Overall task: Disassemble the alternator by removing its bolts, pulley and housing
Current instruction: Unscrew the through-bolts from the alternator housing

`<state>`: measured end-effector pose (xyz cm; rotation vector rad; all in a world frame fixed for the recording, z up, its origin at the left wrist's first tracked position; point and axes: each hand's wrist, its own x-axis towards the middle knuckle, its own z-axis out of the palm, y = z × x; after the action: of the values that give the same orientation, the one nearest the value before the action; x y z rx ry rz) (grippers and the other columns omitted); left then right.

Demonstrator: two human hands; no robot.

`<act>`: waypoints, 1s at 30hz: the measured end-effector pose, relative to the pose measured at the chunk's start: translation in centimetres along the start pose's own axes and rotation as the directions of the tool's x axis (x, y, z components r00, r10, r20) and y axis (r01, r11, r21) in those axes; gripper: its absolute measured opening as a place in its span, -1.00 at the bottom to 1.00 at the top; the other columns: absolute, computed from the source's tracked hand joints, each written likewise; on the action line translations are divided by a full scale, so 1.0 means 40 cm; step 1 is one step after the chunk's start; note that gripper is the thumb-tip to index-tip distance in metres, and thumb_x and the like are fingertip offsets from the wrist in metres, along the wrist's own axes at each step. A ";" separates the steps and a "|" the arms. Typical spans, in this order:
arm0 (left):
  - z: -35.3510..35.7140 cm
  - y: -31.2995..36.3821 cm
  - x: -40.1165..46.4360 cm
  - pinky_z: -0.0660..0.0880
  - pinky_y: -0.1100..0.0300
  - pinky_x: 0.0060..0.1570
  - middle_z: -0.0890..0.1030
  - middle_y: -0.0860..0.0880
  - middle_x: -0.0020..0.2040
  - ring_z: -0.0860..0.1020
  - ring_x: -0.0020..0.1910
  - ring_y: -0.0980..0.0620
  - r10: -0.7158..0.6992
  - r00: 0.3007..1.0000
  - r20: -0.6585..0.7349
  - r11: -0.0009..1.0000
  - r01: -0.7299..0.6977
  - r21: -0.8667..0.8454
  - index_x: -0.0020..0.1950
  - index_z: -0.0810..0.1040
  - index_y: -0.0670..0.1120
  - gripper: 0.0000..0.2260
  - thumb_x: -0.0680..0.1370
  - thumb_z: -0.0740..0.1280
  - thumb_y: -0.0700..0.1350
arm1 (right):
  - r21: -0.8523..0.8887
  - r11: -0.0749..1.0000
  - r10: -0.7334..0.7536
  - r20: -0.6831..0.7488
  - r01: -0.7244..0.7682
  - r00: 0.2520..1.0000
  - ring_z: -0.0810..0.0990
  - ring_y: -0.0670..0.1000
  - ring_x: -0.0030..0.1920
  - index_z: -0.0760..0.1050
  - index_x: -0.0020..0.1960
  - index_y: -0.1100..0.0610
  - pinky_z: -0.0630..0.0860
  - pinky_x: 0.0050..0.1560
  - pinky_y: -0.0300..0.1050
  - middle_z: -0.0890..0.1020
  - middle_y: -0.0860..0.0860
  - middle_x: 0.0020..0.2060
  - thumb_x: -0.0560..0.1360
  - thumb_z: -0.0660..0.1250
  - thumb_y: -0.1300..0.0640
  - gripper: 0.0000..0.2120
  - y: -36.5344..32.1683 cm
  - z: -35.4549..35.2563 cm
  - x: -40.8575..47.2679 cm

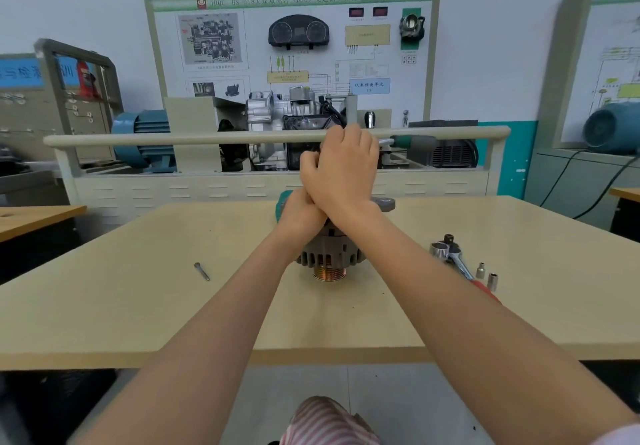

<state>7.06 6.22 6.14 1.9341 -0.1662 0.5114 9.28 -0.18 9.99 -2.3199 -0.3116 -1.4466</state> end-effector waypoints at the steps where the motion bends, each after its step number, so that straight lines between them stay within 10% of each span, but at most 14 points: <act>1: 0.000 0.002 -0.001 0.37 0.27 -0.30 0.54 0.03 -0.25 0.47 -0.24 0.12 0.004 1.000 0.010 1.000 -0.004 -0.005 -0.19 0.47 -0.01 -0.83 0.57 0.21 -0.21 | 0.095 0.995 0.005 0.001 -0.005 1.000 0.38 0.09 0.02 0.45 -0.06 0.18 0.23 0.17 -0.07 0.48 0.06 -0.07 0.48 0.14 0.04 -0.78 0.001 -0.003 0.006; 4: -0.003 0.006 -0.005 0.34 0.25 -0.27 0.58 0.08 -0.28 0.50 -0.23 0.13 0.022 0.999 0.049 0.999 -0.020 -0.033 -0.22 0.51 0.05 -0.81 0.56 0.25 -0.16 | 0.483 0.874 0.040 0.030 -0.050 0.999 0.35 0.05 -0.25 0.28 -0.45 0.12 0.33 -0.03 -0.06 0.37 -0.02 -0.43 0.51 0.18 0.13 -0.65 0.005 -0.013 0.023; 8: -0.003 0.012 -0.013 0.39 0.21 -0.07 0.66 0.10 -0.06 0.56 0.01 0.10 0.025 0.995 0.101 0.996 -0.017 -0.082 0.07 0.61 0.07 -0.86 0.58 0.28 -0.03 | 0.789 0.541 0.185 0.228 -0.293 0.956 0.25 -0.04 -0.51 0.29 -0.50 0.20 0.25 -0.33 -0.16 0.29 -0.01 -0.62 0.53 0.16 0.18 -0.58 0.011 -0.022 0.050; 15: -0.009 0.022 -0.023 0.40 0.20 -0.07 0.68 0.08 -0.01 0.58 0.02 0.11 0.014 0.992 0.126 0.996 -0.003 -0.084 0.08 0.63 0.05 -0.83 0.59 0.26 -0.01 | 0.884 0.100 0.182 0.435 -0.457 0.882 0.30 -0.07 -0.54 0.17 -0.51 0.09 0.37 -0.45 -0.39 0.24 -0.04 -0.65 0.50 0.08 0.27 -0.59 0.021 -0.036 0.079; 21: -0.012 0.017 -0.018 0.45 0.16 -0.03 0.69 0.07 -0.07 0.60 -0.01 0.07 0.018 0.993 0.115 0.996 -0.007 -0.094 -0.01 0.64 0.08 -0.86 0.58 0.28 -0.03 | 0.864 -0.018 0.199 0.497 -0.504 0.845 0.29 -0.07 -0.58 0.14 -0.45 0.07 0.42 -0.26 -0.22 0.18 -0.08 -0.66 0.52 0.07 0.24 -0.63 0.011 -0.039 0.084; 26: -0.013 0.009 -0.011 0.45 0.34 -0.18 0.66 0.17 -0.27 0.59 -0.18 0.22 0.031 0.996 0.086 0.996 -0.024 -0.086 -0.04 0.65 0.03 -0.88 0.56 0.32 -0.11 | 0.831 0.474 0.211 0.213 -0.290 0.954 0.19 -0.09 -0.54 0.20 -0.50 0.10 0.22 -0.42 -0.20 0.24 -0.06 -0.61 0.54 0.15 0.20 -0.57 0.001 -0.026 0.048; 30: -0.011 0.006 -0.005 0.39 0.25 -0.28 0.54 0.00 -0.33 0.49 -0.26 0.07 -0.022 1.000 0.012 1.000 0.022 -0.015 -0.27 0.47 -0.04 -0.77 0.56 0.23 -0.26 | 0.144 0.989 0.038 -0.045 -0.032 0.998 0.40 0.04 -0.13 0.46 -0.17 0.16 0.28 0.11 -0.05 0.47 0.02 -0.21 0.49 0.17 0.07 -0.81 -0.008 -0.008 0.000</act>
<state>6.66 6.51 6.40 1.9223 -0.1564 0.4830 8.91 -0.04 10.19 -2.1634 -0.3477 -1.4125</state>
